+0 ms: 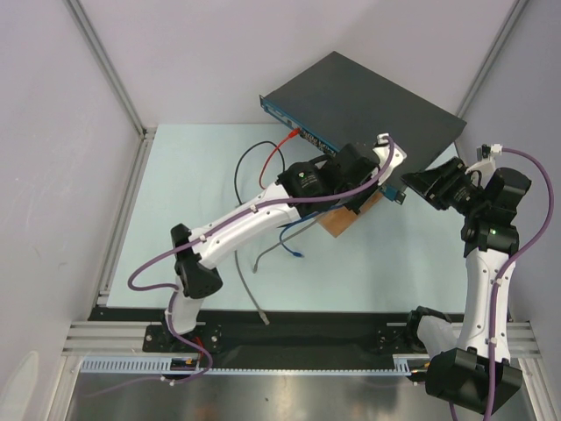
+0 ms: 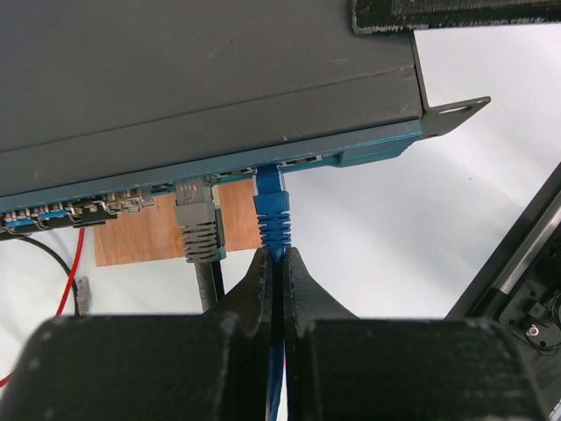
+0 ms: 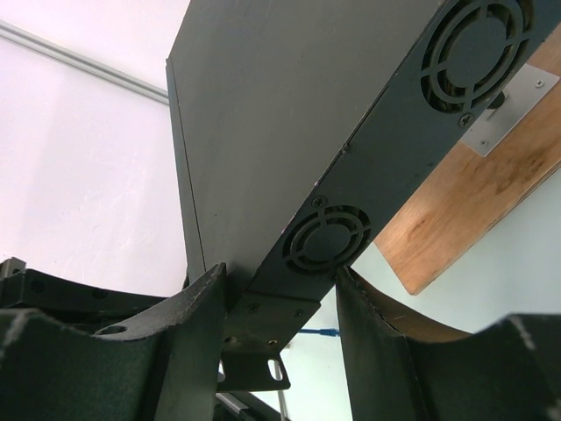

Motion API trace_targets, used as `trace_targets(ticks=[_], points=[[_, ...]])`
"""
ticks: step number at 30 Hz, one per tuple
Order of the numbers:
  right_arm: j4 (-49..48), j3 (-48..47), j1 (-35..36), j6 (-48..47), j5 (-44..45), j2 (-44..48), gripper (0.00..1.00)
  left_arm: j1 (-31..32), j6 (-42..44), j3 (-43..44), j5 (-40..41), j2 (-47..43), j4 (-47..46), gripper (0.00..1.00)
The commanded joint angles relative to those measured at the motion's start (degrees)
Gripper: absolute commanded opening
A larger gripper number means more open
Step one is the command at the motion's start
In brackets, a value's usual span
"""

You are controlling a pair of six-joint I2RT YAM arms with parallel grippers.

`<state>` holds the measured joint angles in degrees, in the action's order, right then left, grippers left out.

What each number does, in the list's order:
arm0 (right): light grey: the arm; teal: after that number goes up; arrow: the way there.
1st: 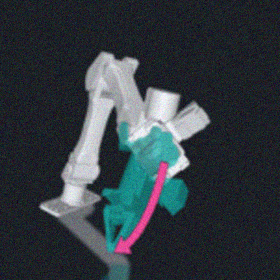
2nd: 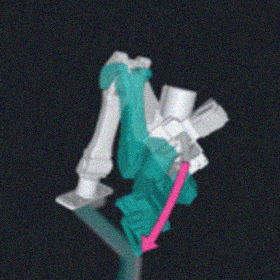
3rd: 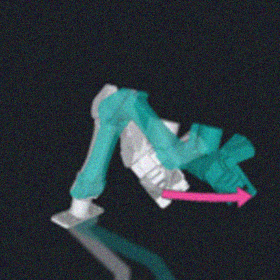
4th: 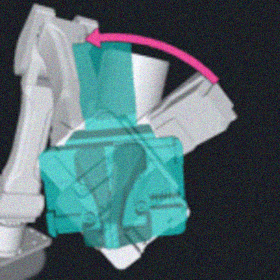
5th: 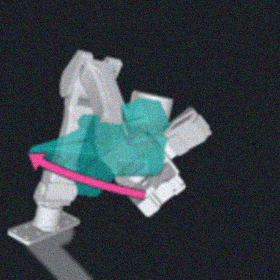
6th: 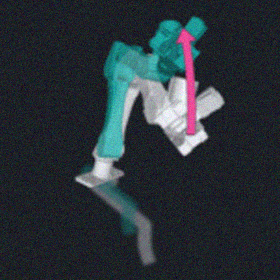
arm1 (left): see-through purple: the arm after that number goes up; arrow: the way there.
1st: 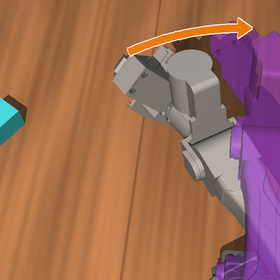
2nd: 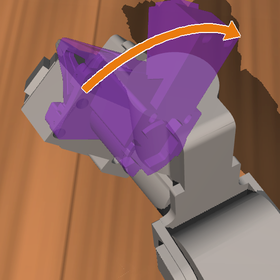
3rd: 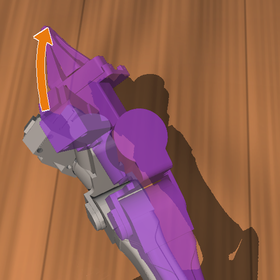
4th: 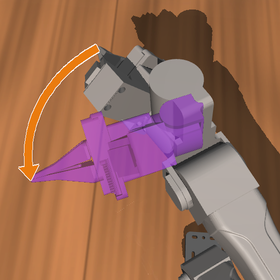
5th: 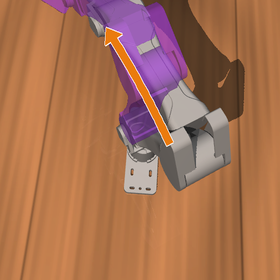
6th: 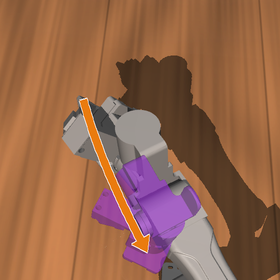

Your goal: Insert the plug into the switch port

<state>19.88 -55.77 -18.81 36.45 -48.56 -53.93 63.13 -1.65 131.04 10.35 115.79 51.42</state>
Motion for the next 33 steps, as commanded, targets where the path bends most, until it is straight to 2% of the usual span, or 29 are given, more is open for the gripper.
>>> trace_targets(ticks=[1, 6, 14, 17, 18, 21, 25, 27, 31, 32, 33], points=[[0.8, 0.6, 6.2, -3.4, -8.7, -2.8, 0.0, -1.4, -1.5, -4.6, -1.4, -0.3, -26.5, 0.0], [1.0, -0.3, 4.5, -3.9, -9.1, -3.4, 0.02, -0.5, -2.1, -13.3, -1.5, -5.8, -28.6, 0.03], [0.5, -0.9, 2.7, -4.5, -9.7, -4.4, 0.02, 0.0, -3.1, -15.5, -1.5, -8.3, -27.7, 0.01], [0.8, -1.2, 2.5, -4.9, -10.0, -4.6, 0.04, 0.2, -2.9, -16.0, -2.1, -9.0, -27.6, 0.15], [1.1, -1.3, 2.5, -5.2, -10.1, -4.6, 0.05, 0.3, -2.8, -15.9, -2.3, -9.2, -27.3, 0.26], [2.5, -1.9, 1.8, -6.4, -10.6, -4.5, 0.08, 0.3, -2.1, -15.1, -2.6, -9.4, -25.4, 0.35], [4.9, -2.9, 0.3, -8.1, -11.6, -4.4, 0.1, 0.1, -1.4, -14.1, -0.9, -9.5, -20.4, 0.36], [5.7, -3.5, -1.0, -8.9, -12.4, -4.4, 0.12, 0.1, -1.0, -17.1, -1.7, -12.1, -19.9, 0.37], [8.2, -4.5, -2.4, -10.8, -13.3, -4.6, 0.24, 0.1, 0.3, -24.1, -4.1, -18.6, -20.7, 0.44], [8.7, -4.8, -2.9, -11.7, -13.7, -4.7, 0.36, 0.1, 0.9, -27.1, -5.7, -21.5, -21.4, 0.53], [9.2, -5.0, -3.1, -12.3, -13.8, -4.8, 0.43, 0.1, 1.1, -28.6, -6.9, -23.5, -21.9, 0.57]])
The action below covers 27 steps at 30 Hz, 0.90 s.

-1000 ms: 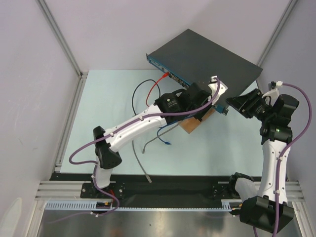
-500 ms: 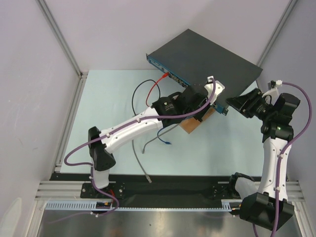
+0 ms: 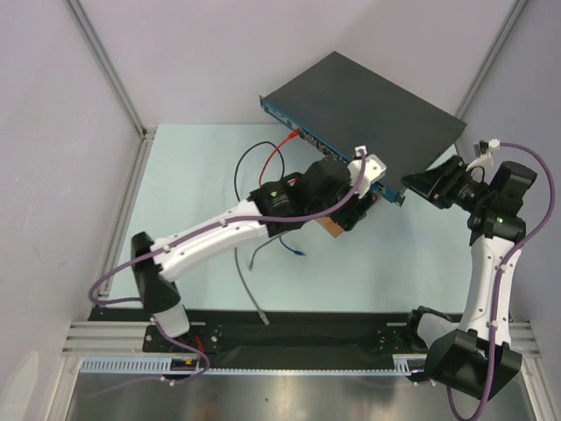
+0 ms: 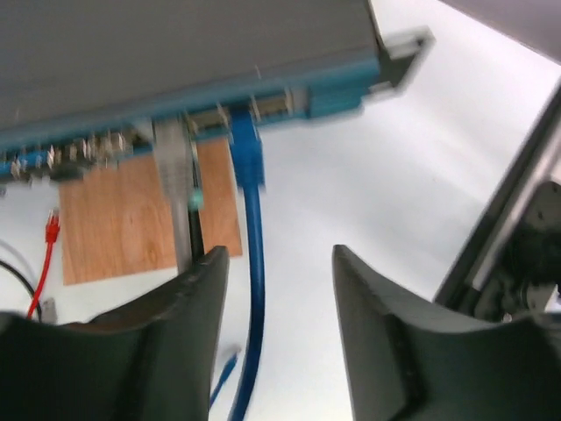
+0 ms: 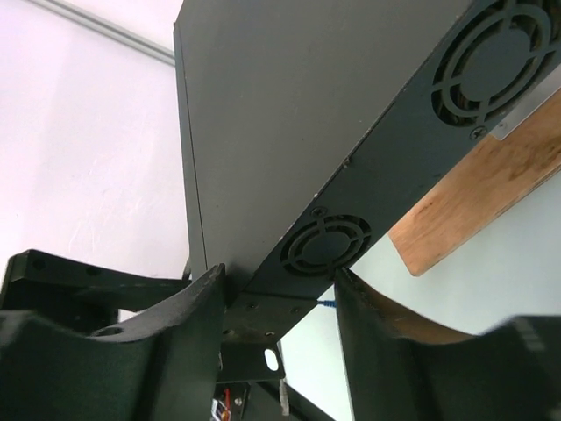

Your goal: Insert the plug into the switch port

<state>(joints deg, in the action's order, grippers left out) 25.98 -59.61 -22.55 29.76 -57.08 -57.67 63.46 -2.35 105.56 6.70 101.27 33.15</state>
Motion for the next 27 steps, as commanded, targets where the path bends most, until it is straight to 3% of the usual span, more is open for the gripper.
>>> trace_targets(ticks=[1, 2, 5, 7, 10, 13, 16, 19, 22, 25, 27], points=[[4.5, -1.9, 0.4, -6.4, -5.3, -1.0, 0.58, -0.3, 2.0, -4.8, -4.5, -10.7, -4.0, 0.62], [5.4, -2.3, 0.0, -7.2, -5.4, -1.0, 0.65, -0.5, 2.2, -6.4, -8.6, -12.5, -5.4, 0.73], [8.7, -4.1, -1.0, -10.6, -5.4, -1.1, 0.86, -1.8, 1.8, -9.9, -12.7, -18.6, -5.5, 0.89], [11.7, -5.4, -1.5, -13.7, -5.3, -1.0, 0.98, -4.8, 0.4, -12.0, -14.4, -22.9, -5.6, 0.9], [15.1, -8.1, -2.7, -17.3, -5.6, -0.9, 1.0, -10.0, -4.0, -15.4, -13.8, -26.6, -5.6, 0.9], [16.6, -9.8, -4.8, -18.2, -6.3, -0.3, 1.0, -25.2, -10.9, -19.2, -13.3, -30.2, -4.4, 0.89], [17.3, -11.4, -6.2, -18.4, -7.3, -0.4, 1.0, -35.7, -17.2, -24.5, -14.3, -32.9, -2.1, 0.85], [17.6, -13.6, -7.1, -18.9, -7.3, -1.4, 1.0, -49.4, -18.3, -30.9, -13.5, -34.3, 0.6, 0.72], [16.9, -15.8, -7.8, -19.5, -6.7, -2.5, 1.0, -55.6, -16.7, -38.6, -14.1, -32.1, 4.9, 0.54], [16.2, -17.2, -8.0, -19.1, -6.5, -3.5, 1.0, -56.7, -15.0, -42.3, -16.3, -29.4, 5.3, 0.53], [16.2, -17.6, -8.1, -19.1, -6.3, -4.3, 1.0, -56.6, -13.7, -46.7, -22.1, -27.2, 3.5, 0.57]])
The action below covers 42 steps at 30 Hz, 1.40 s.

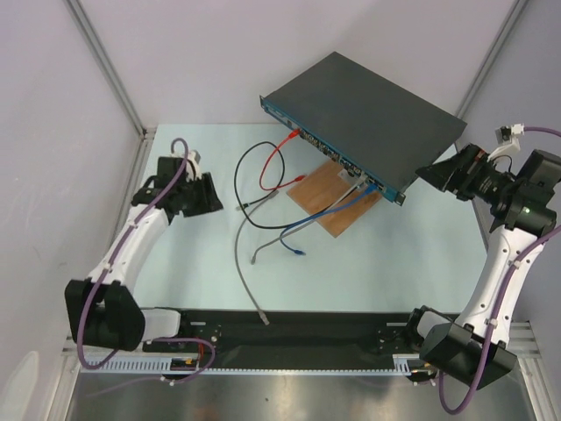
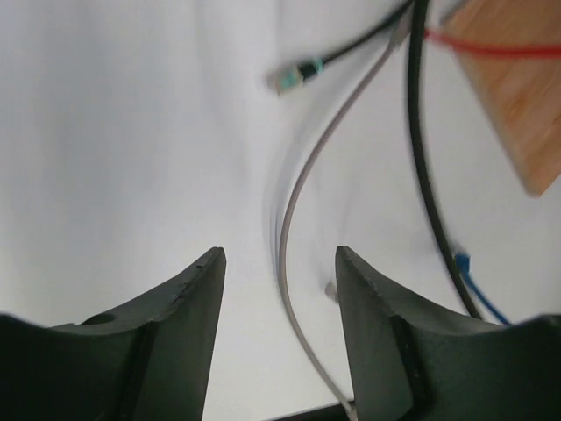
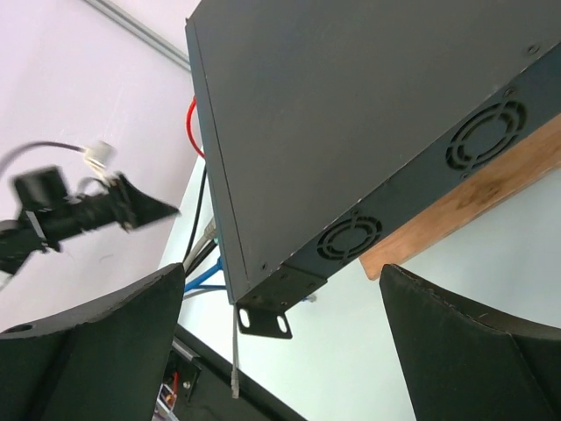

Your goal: Insert the plug into the switch port

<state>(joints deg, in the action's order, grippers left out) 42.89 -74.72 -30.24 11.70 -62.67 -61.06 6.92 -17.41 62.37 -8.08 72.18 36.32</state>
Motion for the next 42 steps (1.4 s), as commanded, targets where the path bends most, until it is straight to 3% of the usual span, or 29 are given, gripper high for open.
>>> trace_targets(ticks=[1, 7, 20, 24, 30, 32, 39, 42], points=[[-0.7, -2.8, -0.5, -1.2, -0.5, -1.2, 1.0, 0.0, 1.5, -4.7, -9.3, 2.6, -1.4, 0.59], [-0.5, -2.4, -0.6, -1.1, 0.0, -1.5, 1.0, 4.0, 3.2, -7.9, -12.1, 10.1, -8.5, 0.63], [2.5, -3.2, -1.8, -3.1, 0.1, -1.3, 1.0, 6.6, 6.1, 3.6, -10.8, 29.8, -9.4, 0.6], [2.5, -3.6, -1.9, -3.4, -0.1, -1.6, 1.0, 6.8, 5.8, 3.3, -12.0, 29.6, -9.6, 0.52], [1.4, -3.3, -2.0, -2.8, -0.2, -2.6, 1.0, 7.2, 6.0, 0.3, -7.0, 28.2, -10.5, 0.51], [1.7, -3.8, -2.0, -2.9, -0.2, -2.8, 1.0, 7.6, 6.1, -0.4, -6.1, 28.4, -10.9, 0.46], [2.3, -3.9, -2.0, -3.6, -0.3, -2.3, 1.0, 8.3, 5.1, 0.9, -3.1, 27.1, -8.8, 0.01], [1.9, -4.0, -2.0, -3.4, -0.3, -2.1, 1.0, 5.9, 4.4, -0.1, -2.6, 22.9, -7.0, 0.0]])
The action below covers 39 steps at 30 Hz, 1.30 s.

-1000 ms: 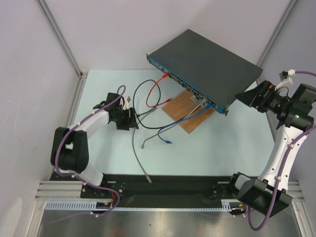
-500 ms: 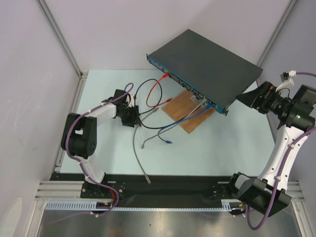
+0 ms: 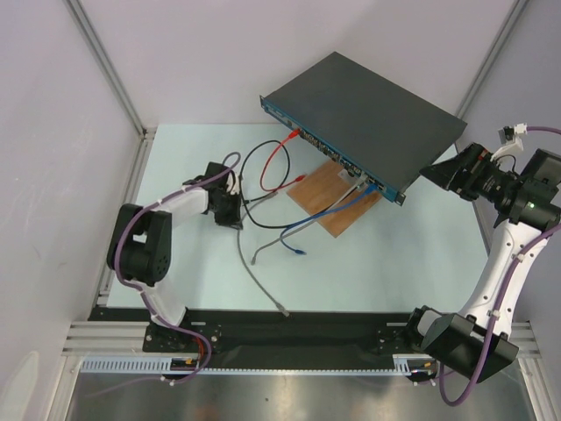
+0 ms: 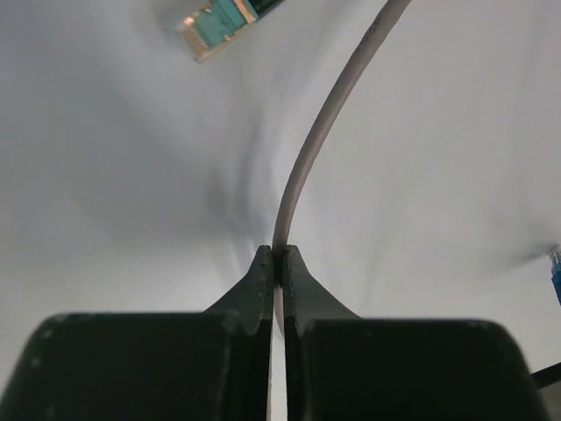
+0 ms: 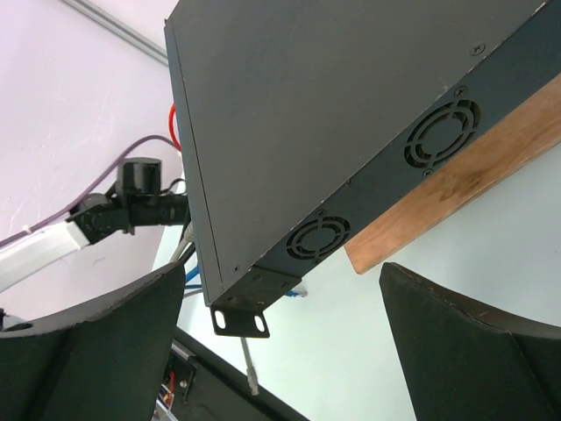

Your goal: Insert the plug into the switch port

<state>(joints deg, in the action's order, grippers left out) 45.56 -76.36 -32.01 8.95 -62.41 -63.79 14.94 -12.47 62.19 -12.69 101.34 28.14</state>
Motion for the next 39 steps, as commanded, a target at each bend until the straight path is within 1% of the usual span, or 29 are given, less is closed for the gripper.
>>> trace_targets(ticks=[1, 2, 4, 5, 6, 8, 9, 12, 14, 17, 19, 20, 21, 22, 23, 25, 26, 28, 29, 30, 31, 33, 34, 35, 37, 38, 39], points=[[-1.0, -2.5, -0.2, -0.3, -0.5, 0.7, 1.0, -3.0, -0.8, -0.5, 2.2, -7.5, 1.8, 0.0], [-1.1, -2.6, -0.2, -0.3, -0.3, 0.8, 1.0, -5.2, -1.2, -0.9, 2.5, -9.4, 3.0, 0.0], [-2.5, -3.0, -0.2, 0.2, 0.3, 1.6, 1.0, -7.4, -1.8, -2.3, 1.8, -11.3, 5.0, 0.0], [-3.4, -2.9, -0.3, 1.0, 0.8, 1.8, 1.0, -9.8, -1.5, -2.9, -0.6, -13.7, 5.4, 0.0], [-4.2, -2.8, -0.3, 1.7, 0.8, 2.2, 1.0, -10.8, -1.3, -4.2, -4.4, -15.0, 5.7, 0.0], [-6.9, -2.7, -0.2, 3.3, 0.3, 2.8, 1.0, -12.5, -0.8, -5.6, -7.6, -18.6, 5.0, 0.0], [-7.4, -2.7, -0.3, 4.0, 0.0, 2.8, 1.0, -12.7, -0.7, -6.2, -8.2, -22.2, 4.7, 0.0], [-9.7, -3.2, -0.3, 5.5, -1.1, 2.5, 1.0, -13.4, -2.9, -7.1, -6.9, -29.1, 4.7, 0.0], [-11.1, -3.7, -0.3, 6.0, -1.6, 2.3, 1.0, -14.2, -5.9, -6.7, -3.6, -31.6, 5.3, 0.0], [-12.6, -4.8, -0.3, 7.0, -1.4, 2.0, 0.99, -14.2, -9.5, -2.8, 2.8, -34.2, 8.7, 0.0], [-15.8, -4.8, -0.2, 9.8, -1.6, 2.3, 1.0, -14.2, -10.4, 1.3, 1.7, -35.8, 8.7, 0.0], [-17.4, -4.5, -0.2, 11.3, -2.2, 2.4, 1.0, -13.9, -11.2, 2.2, 0.1, -36.9, 6.3, 0.0], [-20.4, -4.4, -0.1, 14.0, -2.4, 2.6, 1.0, -13.1, -10.9, 4.3, 0.4, -37.9, 5.1, 0.0], [-21.9, -4.5, 0.2, 15.4, -3.1, 2.6, 1.0, -11.9, -9.4, 5.7, 0.9, -39.5, 3.5, 0.0], [-23.4, -4.7, 0.5, 16.4, -3.0, 2.8, 1.0, -8.7, -8.6, 7.1, 1.4, -40.1, 3.0, 0.0], [-28.1, -4.6, 2.1, 18.9, -2.9, 3.5, 1.0, -5.4, -6.6, 10.5, 0.8, -41.2, 1.9, 0.01], [-29.6, -4.6, 2.7, 21.1, -3.0, 3.7, 1.0, -1.2, -3.6, 11.6, 0.6, -42.4, 1.7, 0.0], [-33.6, -4.7, 5.3, 23.4, -2.9, 4.1, 1.0, 3.1, -0.6, 12.9, -0.7, -43.5, 0.9, 0.0], [-34.9, -4.7, 6.3, 25.2, -2.8, 4.2, 1.0, 7.3, 2.1, 13.1, -0.3, -44.5, 0.9, 0.0], [-36.1, -4.5, 7.8, 25.7, -2.5, 4.5, 1.0, 9.1, 3.2, 13.2, 0.2, -44.8, 0.9, 0.0], [-37.6, -4.4, 10.3, 25.9, -1.8, 4.9, 1.0, 11.9, 5.0, 13.3, 0.2, -45.0, 0.8, 0.0], [-39.7, -3.8, 13.8, 26.3, -1.7, 5.3, 1.0, 14.8, 6.7, 13.7, 0.1, -44.7, 0.8, 0.0], [-41.6, -2.8, 15.5, 26.4, -1.2, 5.9, 1.0, 16.5, 9.1, 13.9, 0.9, -44.6, 0.4, 0.0], [-42.2, -2.4, 19.3, 26.6, -0.8, 6.1, 1.0, 20.4, 10.5, 14.0, 1.7, -44.6, 0.2, 0.0], [-43.2, -1.8, 22.9, 27.3, 0.7, 6.4, 1.0, 24.5, 13.9, 13.0, 3.8, -44.8, -1.3, 0.0], [-43.1, -1.6, 24.6, 27.1, 1.4, 6.6, 1.0, 28.4, 17.4, 12.5, 7.1, -45.1, -3.2, 0.0], [-42.8, -1.6, 27.8, 26.6, 2.2, 6.7, 1.0, 29.9, 18.8, 11.1, 8.0, -45.4, -4.0, 0.0]])
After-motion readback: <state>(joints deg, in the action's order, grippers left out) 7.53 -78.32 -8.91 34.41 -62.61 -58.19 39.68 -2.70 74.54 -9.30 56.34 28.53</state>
